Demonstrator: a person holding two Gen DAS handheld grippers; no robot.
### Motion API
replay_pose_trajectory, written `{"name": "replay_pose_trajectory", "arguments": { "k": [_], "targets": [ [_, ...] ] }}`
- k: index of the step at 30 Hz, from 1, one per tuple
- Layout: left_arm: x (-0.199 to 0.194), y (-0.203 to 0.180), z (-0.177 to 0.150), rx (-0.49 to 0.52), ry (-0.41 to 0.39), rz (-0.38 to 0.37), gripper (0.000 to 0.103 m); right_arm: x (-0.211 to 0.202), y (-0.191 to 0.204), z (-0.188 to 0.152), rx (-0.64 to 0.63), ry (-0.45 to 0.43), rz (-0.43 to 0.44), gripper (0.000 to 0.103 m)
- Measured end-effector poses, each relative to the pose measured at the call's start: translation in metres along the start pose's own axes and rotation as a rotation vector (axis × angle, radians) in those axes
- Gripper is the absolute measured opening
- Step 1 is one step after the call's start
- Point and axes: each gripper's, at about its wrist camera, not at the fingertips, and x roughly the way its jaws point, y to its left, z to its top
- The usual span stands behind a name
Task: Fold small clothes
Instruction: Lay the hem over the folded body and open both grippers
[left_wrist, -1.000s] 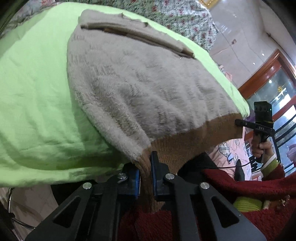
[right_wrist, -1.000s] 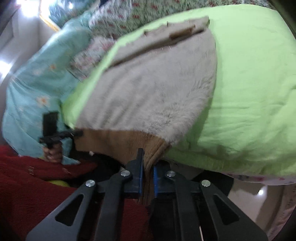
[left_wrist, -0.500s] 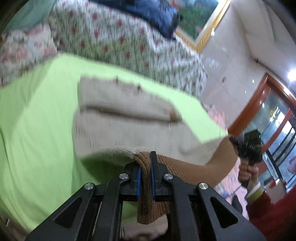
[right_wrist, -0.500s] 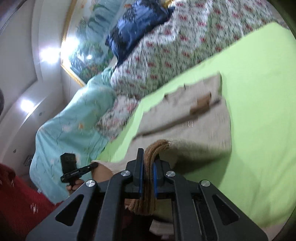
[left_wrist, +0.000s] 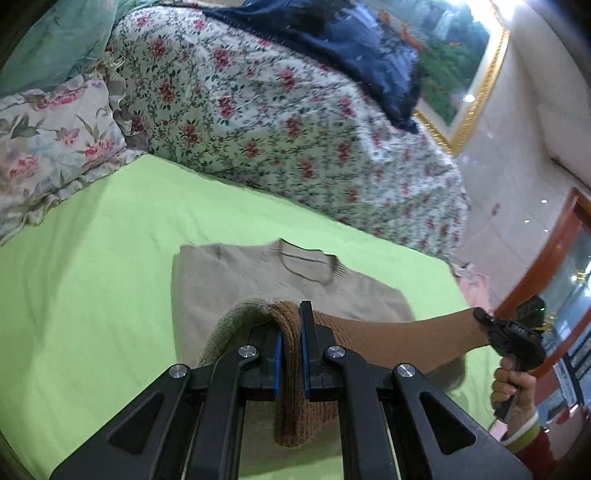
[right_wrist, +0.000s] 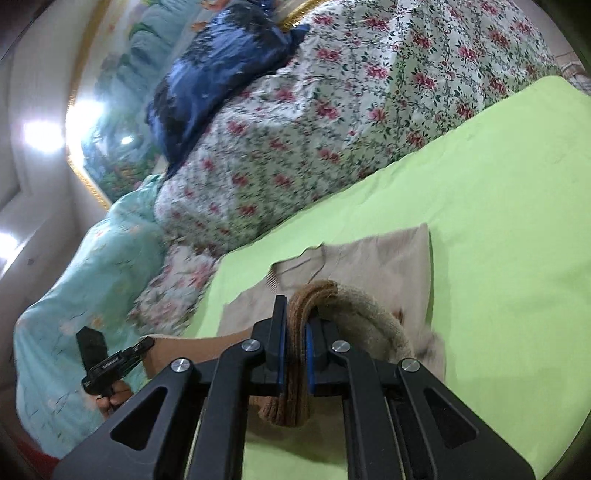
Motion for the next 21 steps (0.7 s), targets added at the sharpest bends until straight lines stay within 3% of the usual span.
{"name": "replay_pose_trajectory", "arguments": {
  "k": [7, 14, 16, 18, 20, 21],
  "targets": [
    [0.079, 0.023, 0.015, -0.032, 0.066, 0.074, 0.007, 0.069, -0.03, 0.027, 0.04, 0.045, -0.119, 0.01],
    [0.141, 0.057, 0.001, -0.08, 0.166, 0.143, 0.011, 0.123, -0.064, 0.019, 0.062, 0.121, -0.245, 0.01],
    [0.147, 0.061, -0.005, -0.092, 0.185, 0.146, 0.012, 0.128, -0.071, 0.014, 0.082, 0.139, -0.277, 0.014],
    [0.142, 0.061, -0.01, -0.096, 0.194, 0.137, 0.02, 0.121, -0.071, 0.011, 0.097, 0.132, -0.287, 0.024],
    [0.129, 0.056, -0.018, -0.097, 0.192, 0.118, 0.045, 0.105, -0.062, 0.009, 0.087, 0.092, -0.309, 0.04],
    [0.123, 0.051, -0.022, -0.095, 0.19, 0.11, 0.048, 0.097, -0.056, 0.008, 0.073, 0.066, -0.32, 0.041]
  ]
}}
